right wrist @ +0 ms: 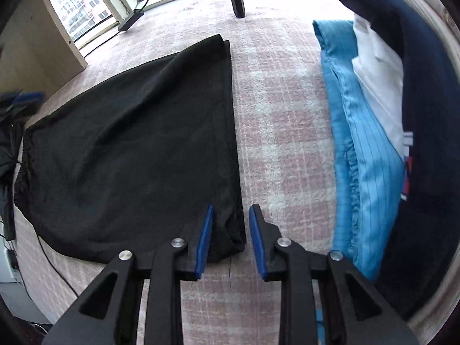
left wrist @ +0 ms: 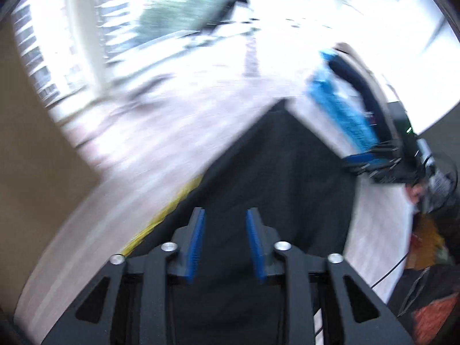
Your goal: Fold clothes
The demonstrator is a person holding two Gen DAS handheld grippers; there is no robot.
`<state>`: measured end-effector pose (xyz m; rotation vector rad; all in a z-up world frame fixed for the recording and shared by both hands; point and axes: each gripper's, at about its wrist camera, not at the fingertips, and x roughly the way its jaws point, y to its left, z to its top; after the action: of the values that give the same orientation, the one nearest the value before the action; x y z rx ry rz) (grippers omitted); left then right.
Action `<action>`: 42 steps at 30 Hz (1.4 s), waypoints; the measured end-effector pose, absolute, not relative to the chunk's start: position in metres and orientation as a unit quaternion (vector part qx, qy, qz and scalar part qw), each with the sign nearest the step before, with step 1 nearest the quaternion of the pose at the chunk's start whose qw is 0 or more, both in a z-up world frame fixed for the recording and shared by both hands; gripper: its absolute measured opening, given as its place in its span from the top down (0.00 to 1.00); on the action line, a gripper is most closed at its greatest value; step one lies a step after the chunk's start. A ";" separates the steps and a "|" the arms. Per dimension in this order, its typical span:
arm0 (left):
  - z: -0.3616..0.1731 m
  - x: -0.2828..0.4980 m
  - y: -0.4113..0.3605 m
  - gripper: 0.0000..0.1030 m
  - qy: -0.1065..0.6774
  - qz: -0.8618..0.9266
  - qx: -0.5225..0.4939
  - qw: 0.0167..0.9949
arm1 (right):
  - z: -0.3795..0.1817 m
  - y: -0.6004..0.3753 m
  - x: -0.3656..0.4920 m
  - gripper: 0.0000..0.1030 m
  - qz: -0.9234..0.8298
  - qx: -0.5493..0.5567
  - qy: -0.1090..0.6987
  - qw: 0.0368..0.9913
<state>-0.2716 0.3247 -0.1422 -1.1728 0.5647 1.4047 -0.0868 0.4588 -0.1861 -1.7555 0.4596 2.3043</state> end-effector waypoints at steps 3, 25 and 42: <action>-0.159 -0.238 0.377 0.91 0.266 0.548 -0.490 0.623 | -0.184 0.453 -0.086 0.88 0.789 -0.591 0.137 0.102; -0.179 -0.223 0.471 0.94 0.295 0.569 -0.433 0.634 | -0.160 0.469 -0.061 0.95 0.799 -0.568 0.157 0.121; -0.066 -0.298 0.259 0.85 0.256 0.699 -0.418 0.520 | -0.087 0.445 -0.099 0.77 0.855 -0.495 0.135 0.076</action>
<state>-0.2984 0.2585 -0.0655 -1.0014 0.6129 1.6767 -0.0992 0.4451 -0.0874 -1.4838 0.4037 2.5634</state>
